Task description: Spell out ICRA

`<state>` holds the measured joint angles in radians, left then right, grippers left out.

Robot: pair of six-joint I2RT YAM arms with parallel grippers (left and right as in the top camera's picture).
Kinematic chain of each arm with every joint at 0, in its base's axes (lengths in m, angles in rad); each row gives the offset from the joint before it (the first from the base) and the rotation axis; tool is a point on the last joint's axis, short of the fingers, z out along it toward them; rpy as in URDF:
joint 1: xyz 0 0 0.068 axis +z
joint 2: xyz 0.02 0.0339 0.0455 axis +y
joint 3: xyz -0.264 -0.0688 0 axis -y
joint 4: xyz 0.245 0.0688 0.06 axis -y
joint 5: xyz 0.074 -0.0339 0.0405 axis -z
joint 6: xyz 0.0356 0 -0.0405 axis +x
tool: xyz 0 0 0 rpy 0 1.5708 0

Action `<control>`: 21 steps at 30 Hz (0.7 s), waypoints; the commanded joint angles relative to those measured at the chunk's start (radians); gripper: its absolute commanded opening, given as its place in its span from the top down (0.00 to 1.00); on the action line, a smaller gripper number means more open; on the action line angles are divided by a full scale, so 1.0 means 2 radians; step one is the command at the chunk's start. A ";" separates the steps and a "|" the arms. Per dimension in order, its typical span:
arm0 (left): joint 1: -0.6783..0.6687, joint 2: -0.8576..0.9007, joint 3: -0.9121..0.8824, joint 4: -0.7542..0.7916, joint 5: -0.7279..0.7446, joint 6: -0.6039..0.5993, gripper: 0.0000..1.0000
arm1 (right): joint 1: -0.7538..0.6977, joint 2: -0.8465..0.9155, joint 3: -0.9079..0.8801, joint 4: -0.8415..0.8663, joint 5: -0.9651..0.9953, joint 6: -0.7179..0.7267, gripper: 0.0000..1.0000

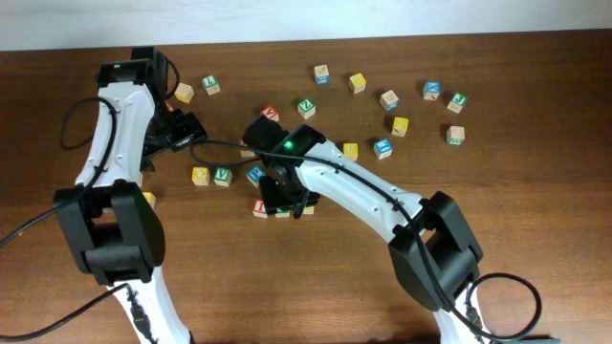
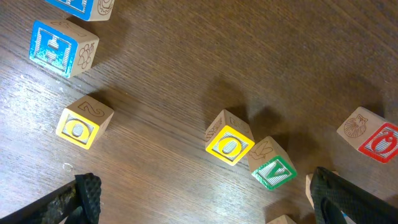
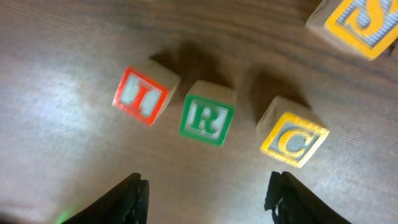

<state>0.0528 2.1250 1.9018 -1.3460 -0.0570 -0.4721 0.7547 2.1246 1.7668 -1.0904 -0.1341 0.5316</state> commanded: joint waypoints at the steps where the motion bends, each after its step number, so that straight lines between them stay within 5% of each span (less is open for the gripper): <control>1: 0.002 0.004 -0.001 -0.004 -0.004 -0.006 0.01 | 0.005 0.014 -0.024 0.020 0.021 0.015 0.46; 3: 0.002 0.004 -0.001 -0.006 -0.004 -0.006 0.01 | 0.006 0.015 -0.035 0.035 0.021 0.011 0.53; 21: 0.002 0.004 -0.001 -0.007 -0.004 -0.006 0.01 | 0.026 0.034 -0.035 0.056 0.045 0.000 0.53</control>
<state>0.0528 2.1250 1.9018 -1.3575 -0.0570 -0.4721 0.7876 2.1551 1.7031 -0.9775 -0.0643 0.5388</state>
